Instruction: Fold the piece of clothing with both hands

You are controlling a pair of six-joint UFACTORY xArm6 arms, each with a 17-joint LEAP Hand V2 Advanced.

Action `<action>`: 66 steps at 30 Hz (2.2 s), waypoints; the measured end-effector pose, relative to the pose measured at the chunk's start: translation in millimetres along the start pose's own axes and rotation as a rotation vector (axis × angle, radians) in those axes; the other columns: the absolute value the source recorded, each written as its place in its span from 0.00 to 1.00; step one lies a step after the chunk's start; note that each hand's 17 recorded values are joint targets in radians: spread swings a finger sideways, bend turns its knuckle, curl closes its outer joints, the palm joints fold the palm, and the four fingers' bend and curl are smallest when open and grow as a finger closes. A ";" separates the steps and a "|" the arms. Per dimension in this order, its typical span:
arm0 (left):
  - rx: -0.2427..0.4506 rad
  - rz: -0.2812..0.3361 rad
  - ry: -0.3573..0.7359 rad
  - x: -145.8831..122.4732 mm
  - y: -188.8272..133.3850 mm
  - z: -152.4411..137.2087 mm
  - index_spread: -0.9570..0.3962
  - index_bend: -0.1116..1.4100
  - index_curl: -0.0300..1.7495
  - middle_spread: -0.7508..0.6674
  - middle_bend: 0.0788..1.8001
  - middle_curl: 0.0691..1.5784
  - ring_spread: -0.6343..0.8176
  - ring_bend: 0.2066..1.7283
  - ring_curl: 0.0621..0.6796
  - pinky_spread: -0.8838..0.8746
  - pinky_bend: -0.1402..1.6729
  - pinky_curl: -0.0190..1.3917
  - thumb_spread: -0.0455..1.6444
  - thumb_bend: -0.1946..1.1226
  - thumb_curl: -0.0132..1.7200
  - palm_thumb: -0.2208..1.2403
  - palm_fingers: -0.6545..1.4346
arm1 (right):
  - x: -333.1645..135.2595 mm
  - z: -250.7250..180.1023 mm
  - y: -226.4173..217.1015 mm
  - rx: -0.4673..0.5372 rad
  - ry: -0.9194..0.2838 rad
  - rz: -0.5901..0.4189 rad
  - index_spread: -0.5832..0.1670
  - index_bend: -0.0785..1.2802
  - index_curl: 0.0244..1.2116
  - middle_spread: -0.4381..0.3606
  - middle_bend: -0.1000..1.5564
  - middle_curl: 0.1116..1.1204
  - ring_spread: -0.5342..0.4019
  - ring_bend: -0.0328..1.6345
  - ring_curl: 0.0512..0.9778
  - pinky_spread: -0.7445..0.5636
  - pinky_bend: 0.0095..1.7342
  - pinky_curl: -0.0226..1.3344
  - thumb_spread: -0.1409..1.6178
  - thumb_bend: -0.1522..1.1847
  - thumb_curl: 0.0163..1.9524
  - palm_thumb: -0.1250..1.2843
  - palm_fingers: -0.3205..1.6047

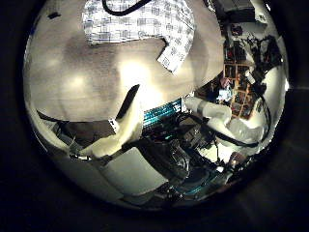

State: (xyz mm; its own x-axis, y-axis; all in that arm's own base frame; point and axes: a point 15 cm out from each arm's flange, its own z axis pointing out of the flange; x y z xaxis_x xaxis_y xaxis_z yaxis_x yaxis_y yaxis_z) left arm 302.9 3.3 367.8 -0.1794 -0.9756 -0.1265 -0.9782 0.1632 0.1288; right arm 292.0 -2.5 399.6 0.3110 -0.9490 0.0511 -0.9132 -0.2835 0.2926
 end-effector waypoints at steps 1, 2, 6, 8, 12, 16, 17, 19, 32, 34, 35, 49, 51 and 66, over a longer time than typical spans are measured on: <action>-0.002 -0.004 0.004 -0.4 4.3 -0.9 0.63 0.18 0.26 0.58 0.07 0.22 0.49 0.35 0.22 0.58 0.26 0.32 0.68 0.13 0.19 0.37 0.46 | -0.1 1.0 -2.6 -0.006 -0.002 -0.002 0.20 0.20 0.28 0.42 0.30 0.28 0.42 0.52 0.16 0.68 0.46 0.01 0.87 0.11 0.17 0.50 0.36; -0.006 -0.004 0.005 -0.6 7.0 -0.4 0.63 0.19 0.25 0.58 0.07 0.22 0.50 0.35 0.22 0.58 0.26 0.32 0.68 0.13 0.19 0.37 0.46 | -0.6 1.4 -3.5 -0.007 -0.003 -0.005 0.20 0.20 0.28 0.43 0.30 0.28 0.42 0.51 0.16 0.67 0.46 0.01 0.87 0.11 0.17 0.50 0.37; -0.009 0.008 0.002 0.0 14.0 4.8 0.63 0.19 0.25 0.58 0.07 0.22 0.50 0.35 0.22 0.58 0.26 0.32 0.68 0.13 0.19 0.37 0.45 | -1.8 6.4 -3.2 -0.021 -0.007 -0.007 0.20 0.19 0.28 0.43 0.29 0.28 0.43 0.51 0.16 0.67 0.46 0.01 0.87 0.11 0.17 0.50 0.36; -0.011 0.012 0.000 1.0 13.2 9.7 0.63 0.19 0.25 0.58 0.07 0.22 0.50 0.35 0.22 0.58 0.26 0.32 0.68 0.13 0.19 0.37 0.45 | -2.7 8.8 -3.7 -0.028 -0.008 -0.009 0.20 0.19 0.28 0.43 0.29 0.28 0.43 0.51 0.16 0.67 0.46 0.01 0.87 0.11 0.17 0.50 0.36; -0.016 0.039 -0.005 0.8 -0.9 25.4 0.63 0.19 0.25 0.58 0.07 0.23 0.50 0.35 0.22 0.58 0.26 0.32 0.68 0.13 0.19 0.37 0.46 | -2.9 10.2 -4.3 -0.032 -0.014 -0.008 0.20 0.19 0.28 0.42 0.29 0.28 0.43 0.50 0.16 0.67 0.46 0.01 0.87 0.11 0.17 0.49 0.36; -0.028 0.080 -0.024 -11.1 -29.8 52.2 0.63 0.19 0.25 0.58 0.07 0.22 0.50 0.35 0.22 0.58 0.26 0.32 0.68 0.13 0.19 0.39 0.45 | -0.8 12.4 -1.9 -0.045 -0.022 0.003 0.20 0.19 0.28 0.42 0.29 0.28 0.43 0.50 0.16 0.67 0.46 0.01 0.87 0.11 0.17 0.49 0.37; -0.032 0.083 -0.025 -15.1 -35.3 59.7 0.63 0.19 0.25 0.58 0.06 0.22 0.50 0.35 0.22 0.58 0.26 0.32 0.68 0.13 0.19 0.39 0.45 | 0.6 12.9 -1.3 -0.047 -0.026 0.009 0.20 0.19 0.28 0.41 0.29 0.28 0.42 0.50 0.16 0.67 0.46 0.01 0.87 0.11 0.17 0.49 0.37; -0.036 0.089 -0.023 -21.1 -47.1 73.9 0.63 0.19 0.25 0.59 0.06 0.22 0.50 0.34 0.22 0.58 0.27 0.32 0.68 0.13 0.19 0.39 0.44 | 5.1 13.8 -0.1 -0.049 -0.031 0.030 0.20 0.19 0.28 0.41 0.30 0.28 0.42 0.50 0.16 0.67 0.45 0.01 0.87 0.11 0.17 0.49 0.37; -0.053 0.128 -0.004 -29.8 -120.1 160.3 0.65 0.18 0.23 0.62 0.06 0.19 0.56 0.34 0.23 0.60 0.30 0.32 0.67 0.13 0.19 0.42 0.39 | 13.8 35.0 -13.8 -0.127 -0.055 0.048 0.20 0.19 0.28 0.40 0.30 0.29 0.40 0.50 0.17 0.67 0.44 0.01 0.88 0.11 0.17 0.50 0.37; -0.071 0.130 -0.003 -26.8 -124.3 165.4 0.65 0.18 0.23 0.61 0.07 0.19 0.56 0.34 0.23 0.60 0.29 0.32 0.67 0.13 0.19 0.42 0.39 | 14.0 37.2 -16.6 -0.132 -0.058 0.043 0.20 0.19 0.28 0.40 0.30 0.29 0.40 0.50 0.17 0.67 0.43 0.01 0.88 0.11 0.17 0.50 0.37; -0.082 0.133 -0.003 -23.9 -127.6 167.6 0.65 0.18 0.23 0.61 0.07 0.20 0.56 0.34 0.23 0.60 0.29 0.32 0.66 0.13 0.19 0.42 0.39 | 14.0 37.7 -17.1 -0.133 -0.058 0.041 0.20 0.19 0.28 0.40 0.30 0.29 0.40 0.49 0.16 0.67 0.43 0.01 0.88 0.11 0.17 0.50 0.37; -0.188 0.184 -0.098 -17.3 -137.9 174.0 0.41 0.36 0.31 0.25 0.37 0.32 0.15 0.44 0.33 0.31 0.25 0.30 0.64 0.13 0.20 0.45 0.85 | 17.2 39.4 -18.2 -0.136 -0.062 0.030 0.21 0.19 0.28 0.36 0.29 0.29 0.40 0.48 0.16 0.67 0.42 0.02 0.88 0.11 0.16 0.49 0.37; -0.204 0.193 -0.106 -16.1 -136.0 175.6 0.37 0.38 0.33 0.22 0.40 0.35 0.12 0.48 0.39 0.26 0.27 0.32 0.64 0.14 0.20 0.48 0.87 | 18.4 39.5 -17.5 -0.136 -0.064 0.030 0.21 0.19 0.28 0.35 0.29 0.29 0.40 0.48 0.16 0.67 0.42 0.02 0.88 0.11 0.16 0.49 0.37; -0.223 0.278 -0.018 16.4 -118.6 134.4 0.24 0.55 0.47 0.18 0.56 0.46 0.12 0.69 0.70 0.10 0.48 0.47 0.78 0.14 0.23 0.59 0.86 | 21.5 48.9 -35.6 -0.095 -0.059 0.016 0.22 0.18 0.27 0.22 0.29 0.29 0.36 0.50 0.18 0.65 0.42 0.02 0.87 0.10 0.16 0.49 0.39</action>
State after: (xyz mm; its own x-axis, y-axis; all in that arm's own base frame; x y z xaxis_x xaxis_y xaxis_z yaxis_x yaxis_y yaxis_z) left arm 401.9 -12.3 218.3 -0.4390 -0.8955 -0.0733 -0.8451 0.3838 0.3723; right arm 318.4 -19.5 343.6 0.2780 -0.9606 0.0015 -0.8880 -0.2564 0.3817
